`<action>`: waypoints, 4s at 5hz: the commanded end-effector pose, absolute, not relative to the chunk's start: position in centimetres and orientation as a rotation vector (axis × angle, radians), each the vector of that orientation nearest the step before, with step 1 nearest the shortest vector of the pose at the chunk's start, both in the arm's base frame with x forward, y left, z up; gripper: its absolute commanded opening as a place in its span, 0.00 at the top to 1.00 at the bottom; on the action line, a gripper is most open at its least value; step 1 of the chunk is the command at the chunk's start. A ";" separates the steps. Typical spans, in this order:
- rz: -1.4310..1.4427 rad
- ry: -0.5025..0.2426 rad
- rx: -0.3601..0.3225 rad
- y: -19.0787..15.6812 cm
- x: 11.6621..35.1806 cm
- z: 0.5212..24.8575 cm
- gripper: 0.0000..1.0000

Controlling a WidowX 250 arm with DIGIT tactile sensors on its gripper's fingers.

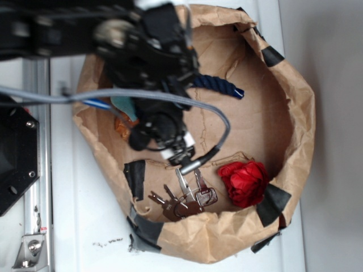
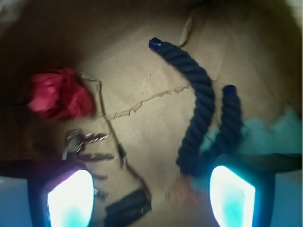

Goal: Grab the silver keys.

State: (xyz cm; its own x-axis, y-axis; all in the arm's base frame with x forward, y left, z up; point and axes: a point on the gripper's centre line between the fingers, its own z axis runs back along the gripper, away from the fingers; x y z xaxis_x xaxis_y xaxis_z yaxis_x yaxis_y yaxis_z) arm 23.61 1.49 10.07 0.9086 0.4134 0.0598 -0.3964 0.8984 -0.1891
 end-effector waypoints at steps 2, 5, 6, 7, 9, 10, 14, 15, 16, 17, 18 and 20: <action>0.288 -0.132 -0.299 -5.9 25.5 8.7 0.00; 0.281 -0.086 -0.337 -7.6 24.6 3.0 1.00; 0.272 -0.107 -0.348 -7.4 24.0 3.1 1.00; 0.264 -0.112 -0.385 -6.8 24.0 5.1 1.00; 0.186 -0.234 -0.309 -1.7 26.5 13.7 1.00; 0.198 -0.232 -0.183 0.1 26.7 17.7 1.00; 0.252 -0.265 -0.110 -0.9 25.9 12.2 0.00; 0.254 -0.255 -0.203 -0.7 26.0 10.2 0.00; 0.260 -0.238 -0.243 -1.6 26.1 9.2 0.00; 0.245 -0.201 -0.283 -3.2 26.0 7.5 0.00; 0.209 -0.122 -0.350 -5.2 25.5 6.6 0.00; 0.193 -0.081 -0.366 -7.9 24.1 3.0 0.00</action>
State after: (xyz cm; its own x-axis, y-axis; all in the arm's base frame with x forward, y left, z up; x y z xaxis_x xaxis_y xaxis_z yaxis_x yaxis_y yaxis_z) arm 24.55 -6.51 2.67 0.9689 0.2436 0.0446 -0.2110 0.9063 -0.3662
